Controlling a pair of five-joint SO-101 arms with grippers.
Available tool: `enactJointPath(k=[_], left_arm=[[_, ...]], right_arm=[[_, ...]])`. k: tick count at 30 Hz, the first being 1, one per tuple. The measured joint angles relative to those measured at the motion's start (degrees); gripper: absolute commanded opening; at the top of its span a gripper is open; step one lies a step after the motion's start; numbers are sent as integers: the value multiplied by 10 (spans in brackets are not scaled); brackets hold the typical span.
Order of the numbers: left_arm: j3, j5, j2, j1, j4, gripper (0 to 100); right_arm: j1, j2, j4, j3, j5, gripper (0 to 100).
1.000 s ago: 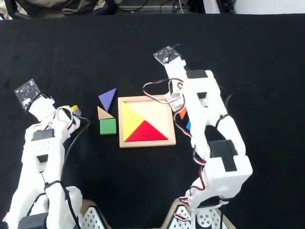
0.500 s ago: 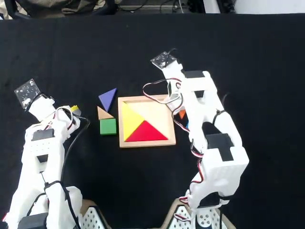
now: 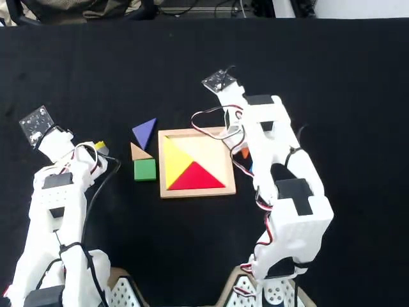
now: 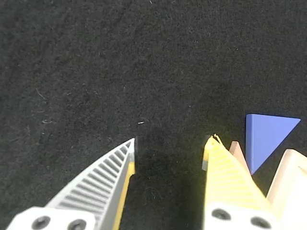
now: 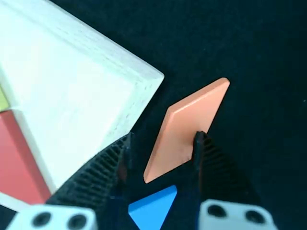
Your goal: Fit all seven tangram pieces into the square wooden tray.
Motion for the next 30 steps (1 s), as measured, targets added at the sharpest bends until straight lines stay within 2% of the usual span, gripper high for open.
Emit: enactJointPath(k=[30], left_arm=[[0,0,0,0,0,230]], right_arm=[[3,28,-8,-21,42,173]])
